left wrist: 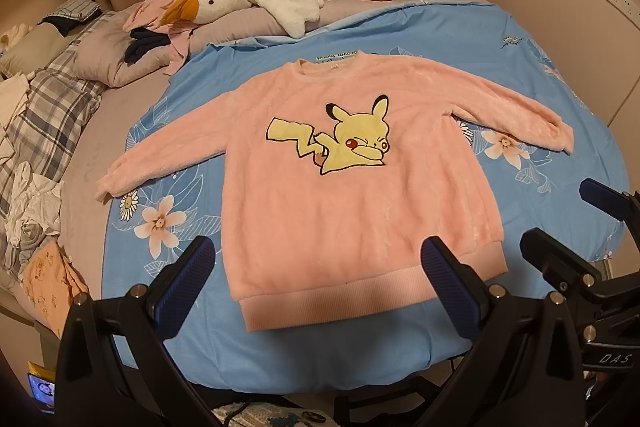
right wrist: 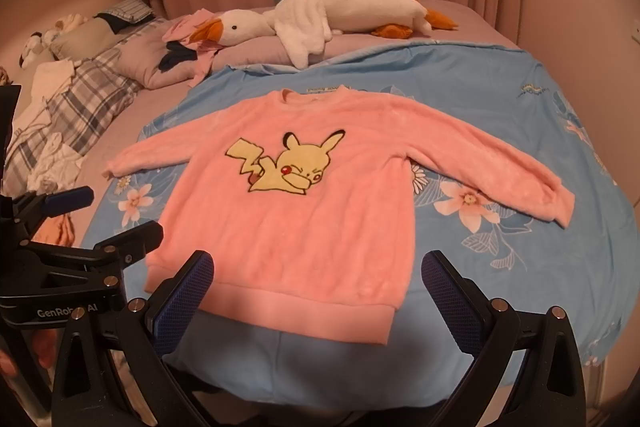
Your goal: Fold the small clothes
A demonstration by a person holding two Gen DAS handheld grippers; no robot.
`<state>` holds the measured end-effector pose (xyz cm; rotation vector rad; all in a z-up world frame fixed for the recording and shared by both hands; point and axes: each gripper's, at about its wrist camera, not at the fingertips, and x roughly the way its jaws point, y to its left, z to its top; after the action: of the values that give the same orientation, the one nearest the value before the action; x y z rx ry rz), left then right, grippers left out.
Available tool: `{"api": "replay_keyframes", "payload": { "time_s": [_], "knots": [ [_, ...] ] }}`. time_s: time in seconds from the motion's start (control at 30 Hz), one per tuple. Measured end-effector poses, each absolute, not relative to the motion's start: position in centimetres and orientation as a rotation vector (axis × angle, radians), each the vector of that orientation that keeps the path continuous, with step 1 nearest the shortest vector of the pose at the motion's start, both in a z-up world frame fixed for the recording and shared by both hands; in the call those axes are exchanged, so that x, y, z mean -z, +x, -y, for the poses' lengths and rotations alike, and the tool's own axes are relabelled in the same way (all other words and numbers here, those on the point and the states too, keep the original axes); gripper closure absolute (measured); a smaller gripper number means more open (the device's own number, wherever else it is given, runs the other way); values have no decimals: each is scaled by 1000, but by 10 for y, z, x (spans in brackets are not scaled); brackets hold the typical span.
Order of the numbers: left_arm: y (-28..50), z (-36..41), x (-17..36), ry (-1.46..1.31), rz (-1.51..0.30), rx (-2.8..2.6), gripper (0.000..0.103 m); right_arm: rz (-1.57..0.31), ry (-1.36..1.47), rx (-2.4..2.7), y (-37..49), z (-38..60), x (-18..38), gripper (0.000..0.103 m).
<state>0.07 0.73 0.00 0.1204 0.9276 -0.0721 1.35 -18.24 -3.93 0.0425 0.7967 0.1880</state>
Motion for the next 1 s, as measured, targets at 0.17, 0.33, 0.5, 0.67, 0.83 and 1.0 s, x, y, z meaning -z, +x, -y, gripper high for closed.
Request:
{"api": "replay_keyframes", "payload": {
  "time_s": [0.17, 0.33, 0.5, 0.67, 0.83, 1.0],
  "knots": [
    [1, -8, 0, 119, -928, 72, 0, -799, 41, -189, 13, 181, 39, 0],
    [1, -8, 0, 120, -928, 72, 0, -798, 40, -189, 14, 182, 39, 0],
    [1, -8, 1, 120, -928, 72, 0, -798, 40, -189, 14, 182, 39, 0],
    [1, -7, 1, 118, -929, 71, 0, -799, 40, -189, 13, 181, 39, 0],
    [0, -5, 3, 120, -932, 69, 0, -799, 40, -189, 14, 182, 39, 0],
    [-1, -4, 4, 119, -933, 70, 0, -799, 39, -189, 14, 182, 39, 0]
  ]
}}
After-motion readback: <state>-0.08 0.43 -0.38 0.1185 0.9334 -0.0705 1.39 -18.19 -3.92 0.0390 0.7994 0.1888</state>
